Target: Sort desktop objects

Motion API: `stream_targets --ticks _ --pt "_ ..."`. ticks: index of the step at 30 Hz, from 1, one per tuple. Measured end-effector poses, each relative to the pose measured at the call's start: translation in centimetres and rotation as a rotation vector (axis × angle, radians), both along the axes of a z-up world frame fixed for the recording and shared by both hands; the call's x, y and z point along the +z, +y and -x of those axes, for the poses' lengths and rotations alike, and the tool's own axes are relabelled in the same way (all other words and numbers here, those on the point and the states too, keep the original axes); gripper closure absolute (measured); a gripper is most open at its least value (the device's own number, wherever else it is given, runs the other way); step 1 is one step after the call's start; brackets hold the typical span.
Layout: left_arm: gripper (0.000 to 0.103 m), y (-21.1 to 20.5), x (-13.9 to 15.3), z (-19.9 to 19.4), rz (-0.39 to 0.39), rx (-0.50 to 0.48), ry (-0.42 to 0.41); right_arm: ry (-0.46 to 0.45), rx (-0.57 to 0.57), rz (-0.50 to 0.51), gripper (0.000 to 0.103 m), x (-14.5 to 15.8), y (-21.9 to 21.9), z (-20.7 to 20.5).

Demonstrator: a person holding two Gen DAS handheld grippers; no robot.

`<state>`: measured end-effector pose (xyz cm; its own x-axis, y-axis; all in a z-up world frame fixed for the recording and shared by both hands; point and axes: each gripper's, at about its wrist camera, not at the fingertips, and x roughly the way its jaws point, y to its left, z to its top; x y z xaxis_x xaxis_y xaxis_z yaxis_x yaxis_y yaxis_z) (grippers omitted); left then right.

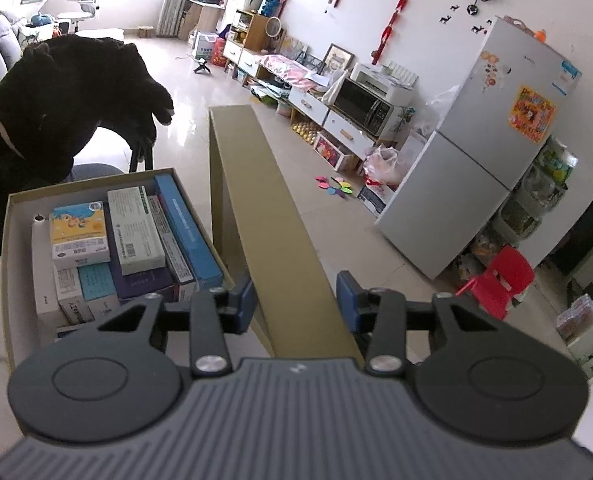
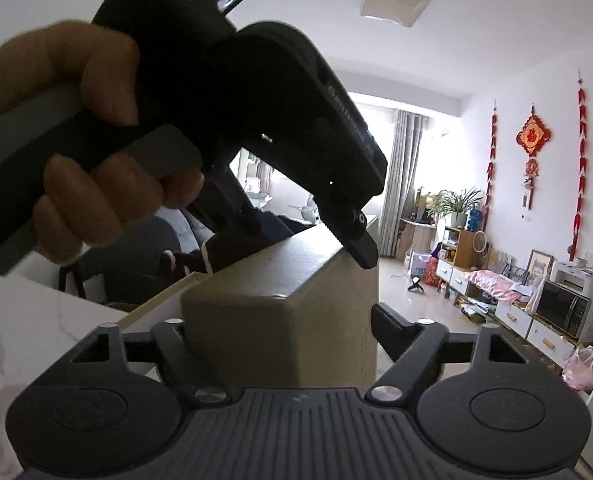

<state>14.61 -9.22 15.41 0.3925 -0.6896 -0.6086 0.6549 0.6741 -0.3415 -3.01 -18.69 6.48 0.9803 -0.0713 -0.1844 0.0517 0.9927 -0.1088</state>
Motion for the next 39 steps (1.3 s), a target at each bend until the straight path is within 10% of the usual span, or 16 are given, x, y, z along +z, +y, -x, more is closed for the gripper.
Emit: stream_targets --ticks 12,23,32,39 --pt "0.066 1.8 -0.7 -0.5 0.059 0.023 0.010 0.079 0.147 -0.130 0.003 0.0 -0.9 0.4" --pt "0.066 6.0 -2.3 -2.0 0.207 0.036 0.078 0.099 0.352 -0.524 0.002 -0.2 -8.5 2.3" --pt "0.066 9.6 -4.8 -3.9 0.320 0.055 0.180 0.254 0.162 -0.988 0.003 -6.4 -17.8 -1.9" --pt "0.064 12.0 -8.1 -5.8 0.364 0.114 0.258 0.363 0.100 -1.136 0.006 -9.5 -19.4 -4.3"
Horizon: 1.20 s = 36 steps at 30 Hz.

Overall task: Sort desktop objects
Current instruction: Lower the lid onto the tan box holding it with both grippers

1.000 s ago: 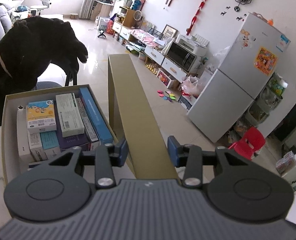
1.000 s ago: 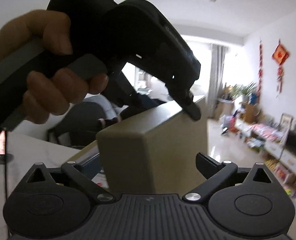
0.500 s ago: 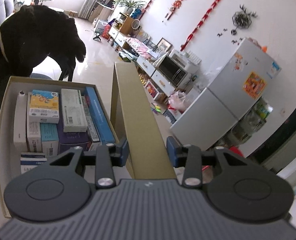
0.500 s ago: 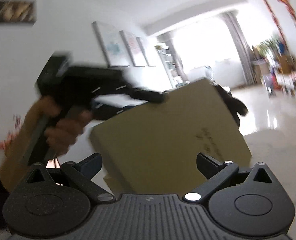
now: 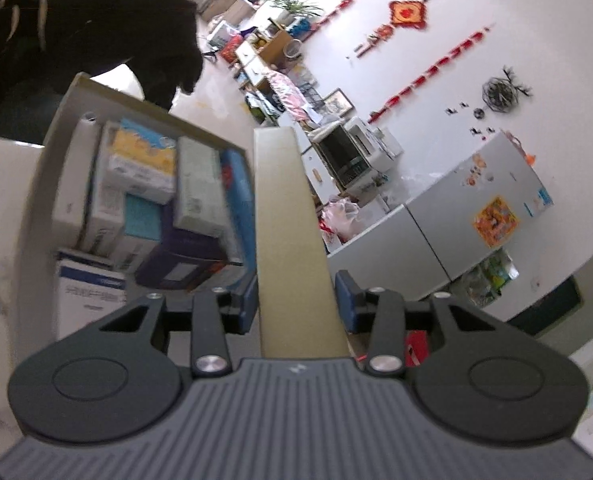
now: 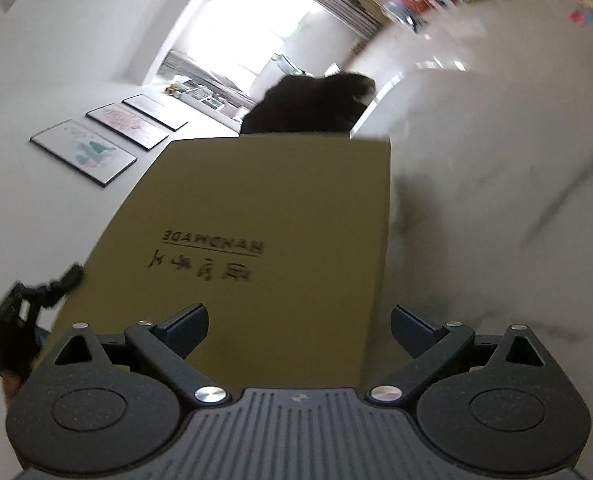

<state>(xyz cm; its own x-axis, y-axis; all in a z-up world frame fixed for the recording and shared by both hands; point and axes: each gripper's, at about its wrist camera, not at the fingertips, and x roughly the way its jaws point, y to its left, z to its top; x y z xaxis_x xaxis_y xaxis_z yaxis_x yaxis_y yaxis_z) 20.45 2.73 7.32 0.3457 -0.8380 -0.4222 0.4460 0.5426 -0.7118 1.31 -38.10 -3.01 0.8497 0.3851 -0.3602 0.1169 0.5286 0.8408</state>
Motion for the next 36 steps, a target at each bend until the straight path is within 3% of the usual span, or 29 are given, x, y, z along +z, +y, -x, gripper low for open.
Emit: stream_targets --ticks 6,11,14,19,23,31,36 --pt "0.063 0.4 -0.6 -0.2 0.017 -0.008 -0.028 0.004 -0.015 -0.069 0.010 -0.7 -0.3 -0.9" --pt "0.062 0.5 -0.7 -0.3 -0.046 0.013 -0.062 -0.023 -0.058 -0.085 0.012 -0.2 -0.6 -0.3" --pt "0.073 0.7 -1.1 -0.4 -0.071 0.019 -0.065 -0.068 -0.085 -0.076 0.012 0.3 -0.9 0.2" --pt "0.067 1.2 -1.9 -1.0 -0.052 0.029 -0.048 -0.103 -0.100 -0.073 0.015 0.3 -1.7 -0.1" --pt "0.055 1.2 -2.3 -1.2 -0.045 0.013 -0.033 -0.113 -0.109 -0.059 0.017 -0.1 -1.6 -0.5" --pt "0.055 1.9 -3.6 -1.4 -0.005 0.015 -0.012 -0.135 -0.128 -0.104 0.030 -1.8 -2.3 -0.2" --pt "0.055 2.1 -4.1 -1.5 0.019 0.015 0.000 -0.117 -0.128 -0.124 0.031 -3.2 -2.3 -0.2"
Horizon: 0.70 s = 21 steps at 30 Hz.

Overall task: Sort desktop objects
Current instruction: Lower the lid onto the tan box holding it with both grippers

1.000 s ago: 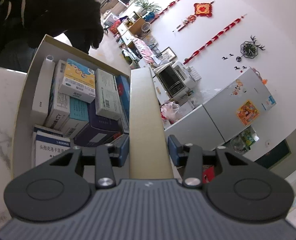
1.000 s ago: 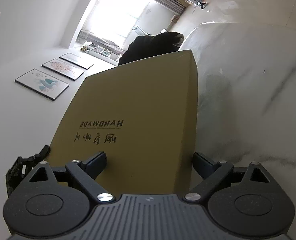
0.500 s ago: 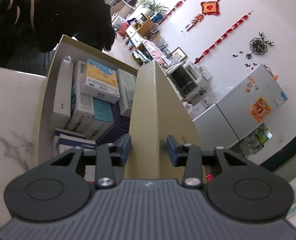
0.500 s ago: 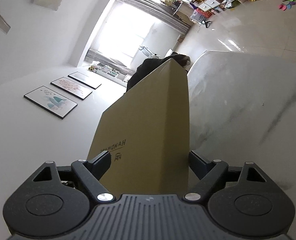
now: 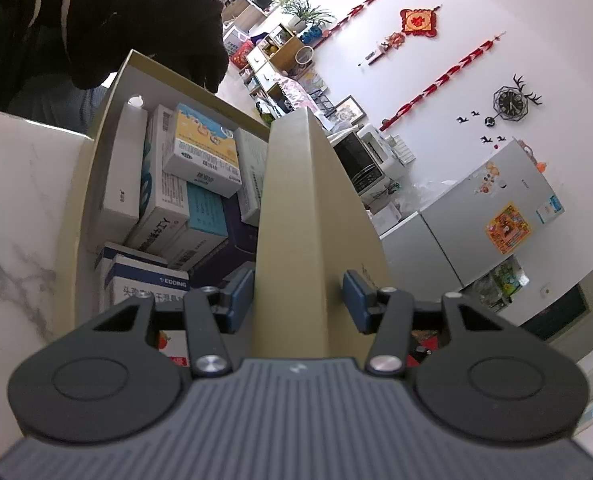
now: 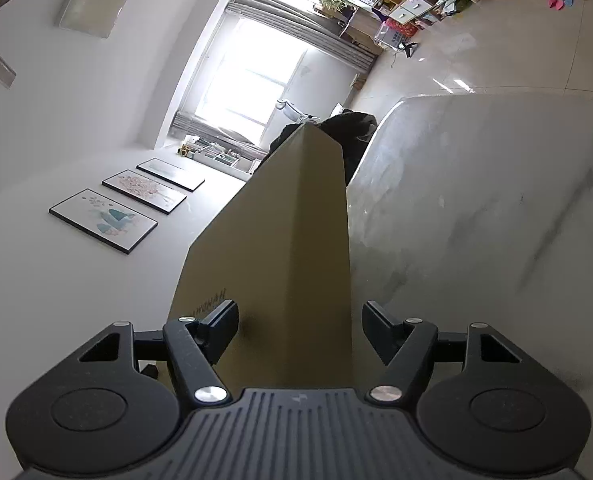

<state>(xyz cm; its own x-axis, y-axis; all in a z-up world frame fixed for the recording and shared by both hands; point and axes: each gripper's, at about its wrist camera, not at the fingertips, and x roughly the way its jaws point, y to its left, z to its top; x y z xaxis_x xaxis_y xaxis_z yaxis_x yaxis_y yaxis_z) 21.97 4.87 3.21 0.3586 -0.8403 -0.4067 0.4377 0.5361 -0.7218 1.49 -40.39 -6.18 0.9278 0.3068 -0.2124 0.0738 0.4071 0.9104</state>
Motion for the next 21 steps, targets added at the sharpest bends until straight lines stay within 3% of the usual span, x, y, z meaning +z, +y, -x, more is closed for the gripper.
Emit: stream_targets --ticks 2,11,21 --pt "0.056 0.2 -0.3 -0.1 0.016 -0.004 0.011 -0.016 0.017 -0.013 0.035 -0.1 0.3 -0.2" --pt "0.057 2.1 -1.4 0.2 0.120 0.040 0.045 -0.031 0.001 0.074 0.035 2.2 1.0 -0.4" --pt "0.056 6.4 0.0 -0.7 0.174 0.192 0.037 -0.035 0.086 0.177 0.035 7.3 4.5 -6.7"
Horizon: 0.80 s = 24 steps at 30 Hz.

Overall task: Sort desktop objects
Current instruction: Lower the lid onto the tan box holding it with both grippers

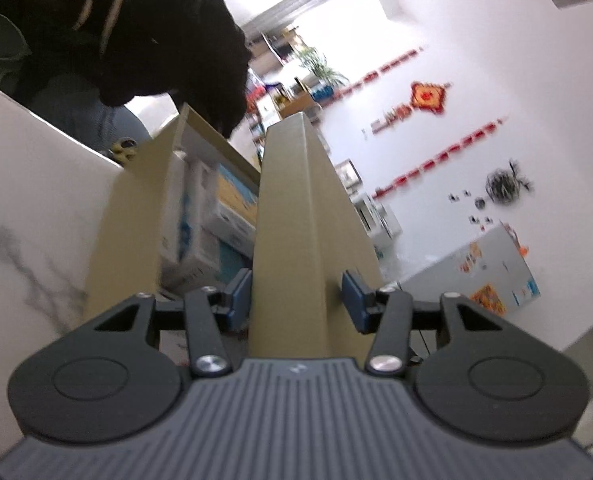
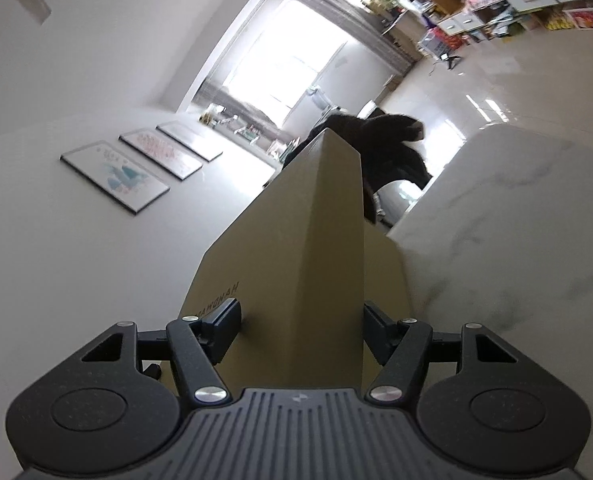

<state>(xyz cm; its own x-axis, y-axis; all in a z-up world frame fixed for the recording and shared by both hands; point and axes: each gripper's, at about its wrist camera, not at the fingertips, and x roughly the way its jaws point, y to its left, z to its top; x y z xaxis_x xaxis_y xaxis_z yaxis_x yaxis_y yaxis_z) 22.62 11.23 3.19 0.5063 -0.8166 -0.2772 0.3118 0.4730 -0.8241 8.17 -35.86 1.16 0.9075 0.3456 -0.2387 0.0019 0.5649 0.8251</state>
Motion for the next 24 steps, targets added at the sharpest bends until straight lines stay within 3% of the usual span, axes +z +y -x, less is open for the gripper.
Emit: stream_targets --ticks 7,19,24 --pt "0.056 1.9 -0.6 -1.1 -0.003 0.061 0.027 0.006 0.057 0.071 0.034 1.1 2.6 -4.2" --pt "0.055 2.4 -2.0 -1.7 0.005 0.102 0.047 0.061 0.068 0.176 0.032 2.2 3.5 -6.5" --pt "0.053 2.6 -1.6 -0.8 -0.031 0.122 0.045 0.090 0.084 0.233 0.031 3.1 4.4 -6.8"
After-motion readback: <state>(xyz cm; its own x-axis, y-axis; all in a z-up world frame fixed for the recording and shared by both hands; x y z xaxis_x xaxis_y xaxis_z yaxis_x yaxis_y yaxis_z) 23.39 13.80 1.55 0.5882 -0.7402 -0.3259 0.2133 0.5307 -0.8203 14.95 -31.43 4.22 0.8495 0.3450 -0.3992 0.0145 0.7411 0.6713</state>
